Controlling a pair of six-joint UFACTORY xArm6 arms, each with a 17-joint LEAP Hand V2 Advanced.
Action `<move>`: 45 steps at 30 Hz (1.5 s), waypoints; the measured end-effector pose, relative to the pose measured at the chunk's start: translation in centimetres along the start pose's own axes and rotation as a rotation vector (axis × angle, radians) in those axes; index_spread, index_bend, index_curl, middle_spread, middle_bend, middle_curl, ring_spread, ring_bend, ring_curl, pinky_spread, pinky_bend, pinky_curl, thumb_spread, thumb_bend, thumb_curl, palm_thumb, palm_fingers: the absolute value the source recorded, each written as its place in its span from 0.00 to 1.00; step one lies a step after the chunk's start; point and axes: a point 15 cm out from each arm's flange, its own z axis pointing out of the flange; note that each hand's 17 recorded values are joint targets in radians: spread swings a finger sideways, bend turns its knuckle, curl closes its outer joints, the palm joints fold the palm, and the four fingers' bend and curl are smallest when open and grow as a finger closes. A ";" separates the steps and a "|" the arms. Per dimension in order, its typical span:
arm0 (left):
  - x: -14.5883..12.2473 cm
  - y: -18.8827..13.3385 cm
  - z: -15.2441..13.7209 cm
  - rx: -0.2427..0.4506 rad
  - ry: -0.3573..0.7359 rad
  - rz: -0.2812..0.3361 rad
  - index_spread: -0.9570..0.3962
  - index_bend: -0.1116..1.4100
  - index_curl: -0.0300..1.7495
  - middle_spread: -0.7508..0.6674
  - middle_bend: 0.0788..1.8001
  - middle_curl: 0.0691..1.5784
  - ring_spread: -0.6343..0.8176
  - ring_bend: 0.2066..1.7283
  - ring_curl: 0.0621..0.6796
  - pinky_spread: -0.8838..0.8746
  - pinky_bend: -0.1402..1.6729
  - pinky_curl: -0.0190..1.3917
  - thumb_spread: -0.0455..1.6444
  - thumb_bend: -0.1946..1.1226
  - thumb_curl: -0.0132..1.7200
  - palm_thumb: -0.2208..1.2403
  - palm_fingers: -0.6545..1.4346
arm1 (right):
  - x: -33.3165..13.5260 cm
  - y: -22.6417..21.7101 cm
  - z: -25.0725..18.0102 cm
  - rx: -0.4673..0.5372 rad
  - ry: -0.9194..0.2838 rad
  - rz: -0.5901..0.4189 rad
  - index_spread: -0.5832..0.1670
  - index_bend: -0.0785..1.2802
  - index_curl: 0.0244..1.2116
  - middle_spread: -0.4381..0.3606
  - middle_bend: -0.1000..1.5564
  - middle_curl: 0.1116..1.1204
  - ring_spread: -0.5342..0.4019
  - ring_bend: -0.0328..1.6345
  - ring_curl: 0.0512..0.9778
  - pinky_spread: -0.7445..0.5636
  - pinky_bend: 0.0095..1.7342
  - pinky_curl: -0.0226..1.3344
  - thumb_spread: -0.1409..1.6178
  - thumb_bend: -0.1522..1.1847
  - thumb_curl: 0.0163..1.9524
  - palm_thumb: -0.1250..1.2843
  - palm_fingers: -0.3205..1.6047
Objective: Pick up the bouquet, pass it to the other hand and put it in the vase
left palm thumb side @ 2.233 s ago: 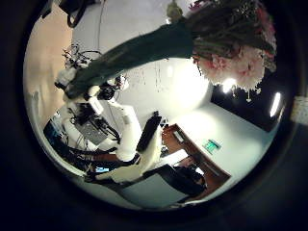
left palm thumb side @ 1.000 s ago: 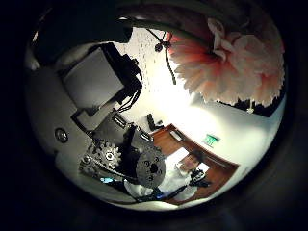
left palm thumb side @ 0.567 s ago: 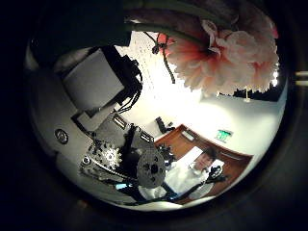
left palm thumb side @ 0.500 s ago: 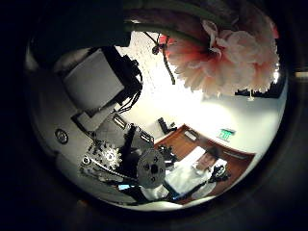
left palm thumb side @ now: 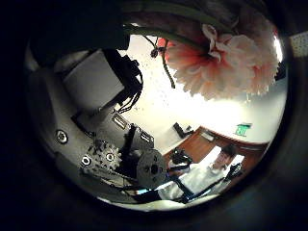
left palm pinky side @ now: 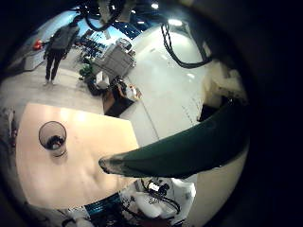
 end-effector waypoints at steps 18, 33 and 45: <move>-10.5 -4.2 -4.7 0.089 -0.075 -0.056 0.20 0.55 0.68 0.18 0.64 0.58 0.16 0.85 0.82 0.24 0.87 0.51 0.69 0.14 0.47 0.83 0.84 | 0.1 0.0 0.0 0.002 0.002 0.008 0.24 0.19 0.27 0.52 0.26 0.21 0.64 0.42 0.17 0.87 0.34 0.27 0.62 0.09 0.26 0.61 0.28; -18.2 -5.6 -3.4 0.064 -0.063 -0.143 0.18 0.53 0.70 0.18 0.63 0.58 0.16 0.84 0.82 0.24 0.85 0.53 0.69 0.14 0.48 0.83 0.84 | 0.4 0.1 0.0 0.005 0.004 0.017 0.24 0.18 0.25 0.51 0.23 0.22 0.65 0.40 0.16 0.88 0.33 0.24 0.62 0.09 0.25 0.61 0.30; -21.2 -5.6 -1.2 0.025 -0.035 -0.169 0.17 0.51 0.71 0.17 0.62 0.59 0.17 0.84 0.81 0.23 0.85 0.54 0.68 0.13 0.47 0.81 0.83 | 0.7 0.0 0.0 0.007 0.004 0.024 0.24 0.18 0.25 0.51 0.22 0.22 0.64 0.38 0.15 0.88 0.33 0.22 0.63 0.09 0.25 0.61 0.31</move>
